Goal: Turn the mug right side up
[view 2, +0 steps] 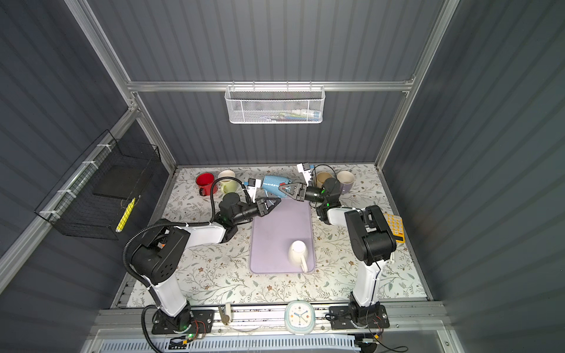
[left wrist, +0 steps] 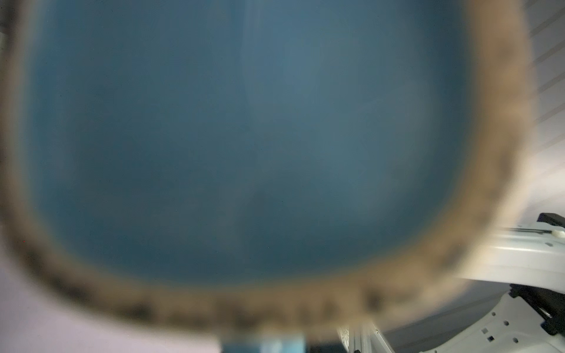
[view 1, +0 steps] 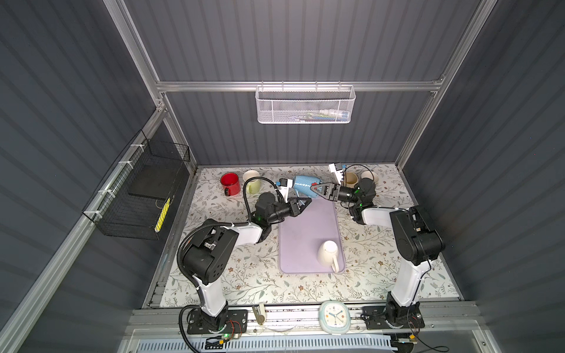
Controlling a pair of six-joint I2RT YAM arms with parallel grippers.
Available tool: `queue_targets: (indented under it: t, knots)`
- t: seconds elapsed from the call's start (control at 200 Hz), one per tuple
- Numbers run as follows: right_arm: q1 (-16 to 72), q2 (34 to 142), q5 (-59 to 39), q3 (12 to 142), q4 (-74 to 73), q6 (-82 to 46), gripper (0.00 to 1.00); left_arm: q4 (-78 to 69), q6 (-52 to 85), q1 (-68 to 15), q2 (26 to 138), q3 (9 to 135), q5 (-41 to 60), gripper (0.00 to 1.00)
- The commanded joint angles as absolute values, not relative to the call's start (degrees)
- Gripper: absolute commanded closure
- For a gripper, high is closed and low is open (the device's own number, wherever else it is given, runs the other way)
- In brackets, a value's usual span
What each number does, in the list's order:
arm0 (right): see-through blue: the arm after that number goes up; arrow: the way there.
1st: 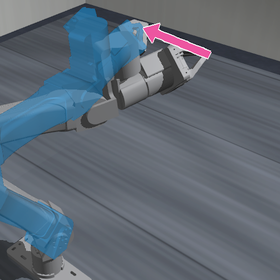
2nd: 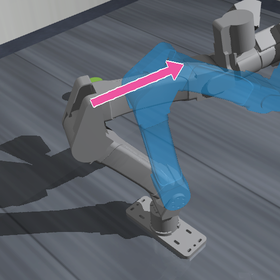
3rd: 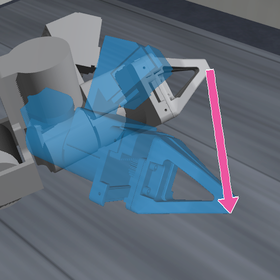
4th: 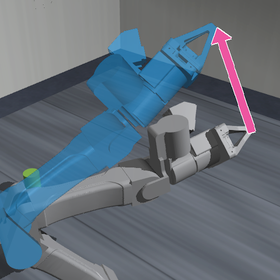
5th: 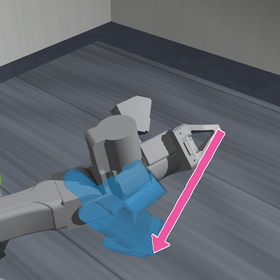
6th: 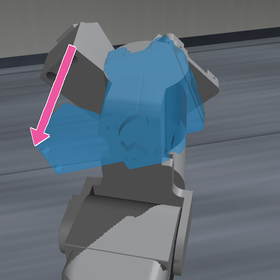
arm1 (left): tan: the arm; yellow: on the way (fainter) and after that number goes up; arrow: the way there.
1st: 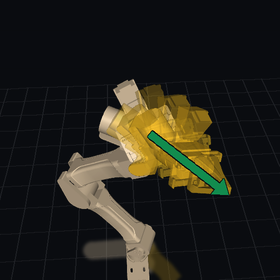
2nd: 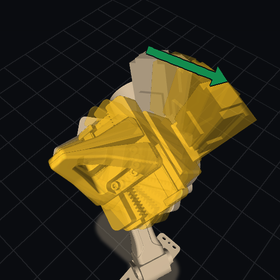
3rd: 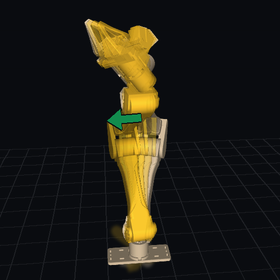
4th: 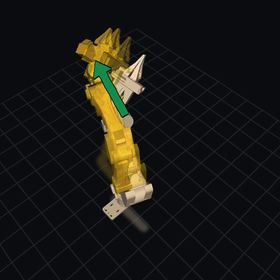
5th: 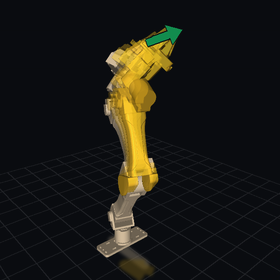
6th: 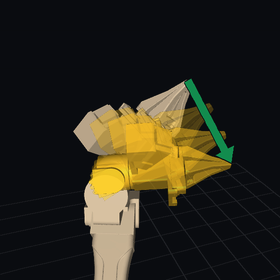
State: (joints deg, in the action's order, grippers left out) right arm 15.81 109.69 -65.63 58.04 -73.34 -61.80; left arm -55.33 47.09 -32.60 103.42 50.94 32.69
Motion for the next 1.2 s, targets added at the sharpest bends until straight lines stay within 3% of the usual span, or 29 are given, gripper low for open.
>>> queue_targets:
  t: [0.0,0.145,0.605,0.885,1.191]
  knots:
    - [16.04,109.14,-65.02,60.17,-77.25,-62.90,0.93,-55.90,44.56,-33.04,104.36,52.36,32.58,0.73]
    - [15.97,110.87,-65.20,61.06,-80.58,-66.14,1.00,-56.38,44.90,-33.13,104.97,52.67,32.52,0.68]
    - [15.21,113.69,-64.75,61.12,-81.81,-68.09,1.00,-54.77,43.25,-33.14,105.01,52.38,31.30,0.54]
    - [14.30,116.25,-64.41,61.07,-81.12,-67.47,1.00,-53.30,41.76,-33.13,105.55,52.03,29.91,0.36]
    - [13.80,114.03,-64.32,60.67,-66.24,-56.45,1.00,-48.53,38.14,-33.12,104.98,52.10,28.10,0.32]
